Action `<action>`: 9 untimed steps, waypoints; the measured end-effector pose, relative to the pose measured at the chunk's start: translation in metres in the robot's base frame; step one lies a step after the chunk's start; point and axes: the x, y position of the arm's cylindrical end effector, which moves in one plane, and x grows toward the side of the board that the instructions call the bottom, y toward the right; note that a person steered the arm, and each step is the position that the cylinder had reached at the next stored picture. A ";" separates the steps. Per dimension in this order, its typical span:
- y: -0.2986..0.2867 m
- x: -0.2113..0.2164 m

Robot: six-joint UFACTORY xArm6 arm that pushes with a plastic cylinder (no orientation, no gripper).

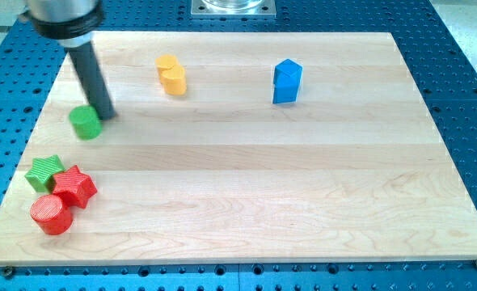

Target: Move the yellow blocks into the green circle

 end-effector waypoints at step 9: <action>0.159 -0.073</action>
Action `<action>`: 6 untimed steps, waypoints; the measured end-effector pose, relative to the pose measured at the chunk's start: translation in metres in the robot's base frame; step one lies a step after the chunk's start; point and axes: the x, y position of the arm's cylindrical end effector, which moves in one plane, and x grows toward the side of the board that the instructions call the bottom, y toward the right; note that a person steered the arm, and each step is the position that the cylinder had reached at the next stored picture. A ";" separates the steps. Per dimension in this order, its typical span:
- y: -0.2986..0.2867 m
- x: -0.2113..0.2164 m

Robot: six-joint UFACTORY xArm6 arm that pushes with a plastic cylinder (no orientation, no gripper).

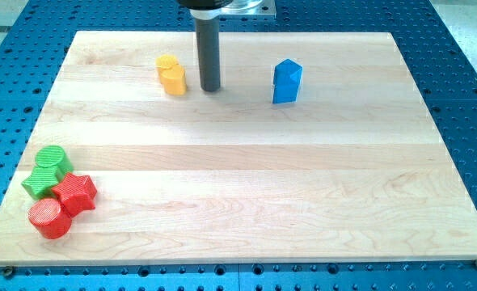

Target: Move the yellow blocks into the green circle

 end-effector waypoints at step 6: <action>-0.123 0.053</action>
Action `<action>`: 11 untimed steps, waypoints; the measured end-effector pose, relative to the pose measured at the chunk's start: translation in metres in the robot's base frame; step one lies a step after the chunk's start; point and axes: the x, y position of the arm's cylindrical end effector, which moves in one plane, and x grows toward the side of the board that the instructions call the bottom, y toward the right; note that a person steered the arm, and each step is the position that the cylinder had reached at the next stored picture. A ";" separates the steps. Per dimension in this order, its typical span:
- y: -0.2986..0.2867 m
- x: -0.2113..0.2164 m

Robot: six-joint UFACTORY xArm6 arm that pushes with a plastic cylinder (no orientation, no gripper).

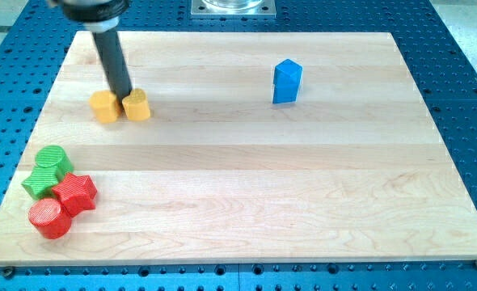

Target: Move the yellow blocks into the green circle

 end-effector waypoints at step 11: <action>0.023 0.027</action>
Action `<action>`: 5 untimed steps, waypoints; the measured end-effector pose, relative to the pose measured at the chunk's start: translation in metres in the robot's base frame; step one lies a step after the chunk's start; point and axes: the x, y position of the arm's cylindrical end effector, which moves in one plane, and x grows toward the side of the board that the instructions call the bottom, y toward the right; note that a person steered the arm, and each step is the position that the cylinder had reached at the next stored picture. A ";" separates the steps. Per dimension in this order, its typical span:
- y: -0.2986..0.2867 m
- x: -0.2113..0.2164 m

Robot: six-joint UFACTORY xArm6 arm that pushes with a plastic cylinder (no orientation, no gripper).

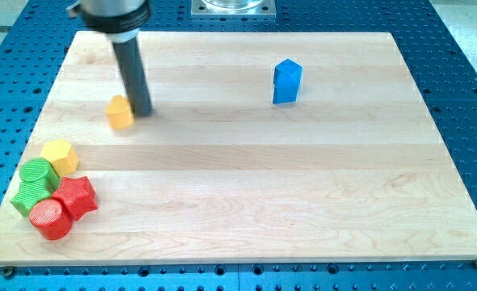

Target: Move the yellow blocks into the green circle

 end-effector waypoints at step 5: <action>-0.018 0.081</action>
